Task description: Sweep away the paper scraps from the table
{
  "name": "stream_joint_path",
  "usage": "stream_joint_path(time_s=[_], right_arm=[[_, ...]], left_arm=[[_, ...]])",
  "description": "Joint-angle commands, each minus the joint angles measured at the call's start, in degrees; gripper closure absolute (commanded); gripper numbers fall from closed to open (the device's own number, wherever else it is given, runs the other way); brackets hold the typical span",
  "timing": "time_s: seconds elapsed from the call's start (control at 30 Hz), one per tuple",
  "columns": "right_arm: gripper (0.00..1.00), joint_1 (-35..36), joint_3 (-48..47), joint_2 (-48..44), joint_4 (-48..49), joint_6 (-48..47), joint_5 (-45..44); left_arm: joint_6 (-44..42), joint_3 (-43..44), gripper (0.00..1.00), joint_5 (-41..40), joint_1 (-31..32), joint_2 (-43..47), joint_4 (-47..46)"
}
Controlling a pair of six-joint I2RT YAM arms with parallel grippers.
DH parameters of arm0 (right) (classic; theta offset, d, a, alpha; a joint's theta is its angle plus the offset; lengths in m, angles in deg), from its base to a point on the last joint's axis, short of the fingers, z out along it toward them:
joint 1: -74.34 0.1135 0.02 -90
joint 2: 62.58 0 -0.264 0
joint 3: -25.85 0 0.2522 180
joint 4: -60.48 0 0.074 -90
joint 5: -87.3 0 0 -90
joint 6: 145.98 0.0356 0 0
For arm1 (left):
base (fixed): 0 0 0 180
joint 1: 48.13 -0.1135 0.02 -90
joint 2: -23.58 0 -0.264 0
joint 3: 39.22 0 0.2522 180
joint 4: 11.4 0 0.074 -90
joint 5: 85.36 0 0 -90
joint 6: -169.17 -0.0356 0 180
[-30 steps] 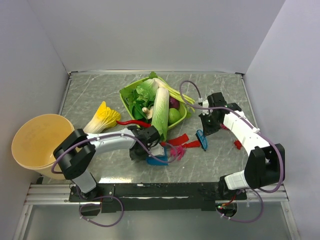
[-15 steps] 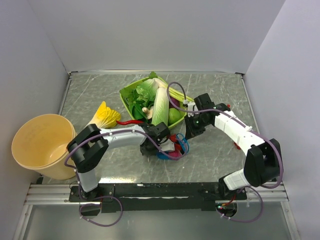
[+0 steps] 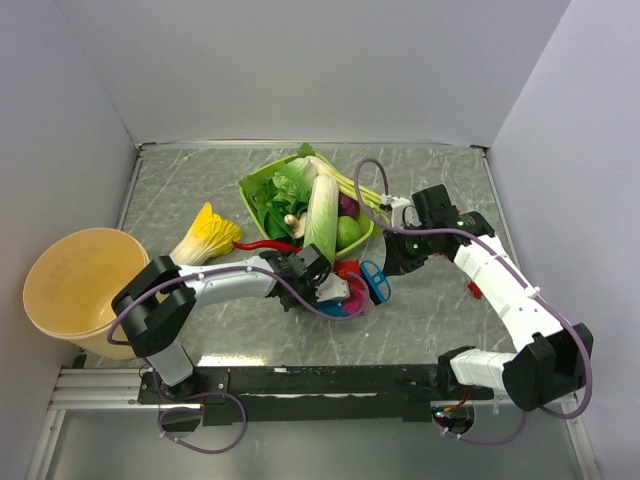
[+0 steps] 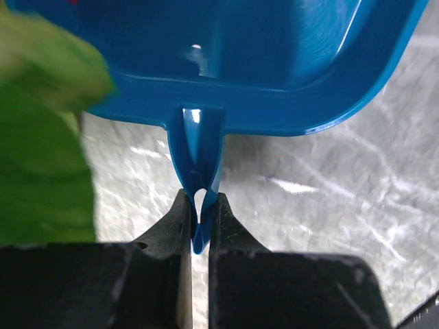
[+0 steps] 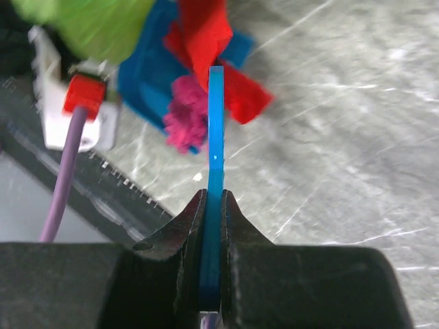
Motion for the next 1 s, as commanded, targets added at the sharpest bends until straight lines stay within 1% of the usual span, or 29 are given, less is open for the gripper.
stream_joint_path(time_s=[0.0, 0.13, 0.17, 0.27, 0.4, 0.53, 0.77, 0.83, 0.97], right_arm=[[1.0, -0.15, -2.61, -2.27, -4.29, -4.74, 4.56], [1.0, -0.15, -3.93, -4.2, -7.36, -9.48, -2.11], [1.0, -0.07, -3.93, -4.64, -8.15, -11.41, -5.6], [1.0, -0.33, -5.85, -4.65, -11.84, -15.02, -9.23], [1.0, -0.33, -8.32, -5.87, -15.28, -17.23, -9.33], [1.0, -0.24, -9.47, -7.63, -15.99, -16.79, -10.56], [1.0, -1.56, -9.91, -13.52, -9.49, -12.49, -7.65], [1.0, -1.73, -9.12, -14.4, -7.9, -11.08, -11.5], [1.0, -2.44, -5.87, -14.93, -6.58, -7.75, -21.18]], left_arm=[[-1.16, -0.23, 0.99, 3.55, -0.38, 2.45, -7.18], [-1.69, -0.23, 0.99, 4.17, -0.47, 2.45, -7.79], [-1.69, -0.32, 0.99, 4.52, -0.56, 2.71, -8.32], [-1.61, -0.84, 0.99, 4.79, -0.64, 3.42, -9.02], [-1.34, -1.29, 0.99, 4.88, -0.91, 3.59, -9.99], [-0.82, -1.11, 0.99, 5.05, -1.26, 3.85, -10.69], [-1.78, -1.02, 0.99, 6.72, -1.44, 3.86, -9.91], [-2.65, -0.67, 0.99, 5.68, -1.44, 3.51, -8.42], [-5.29, 1.26, 0.99, 2.77, -1.35, 3.07, -1.4]])
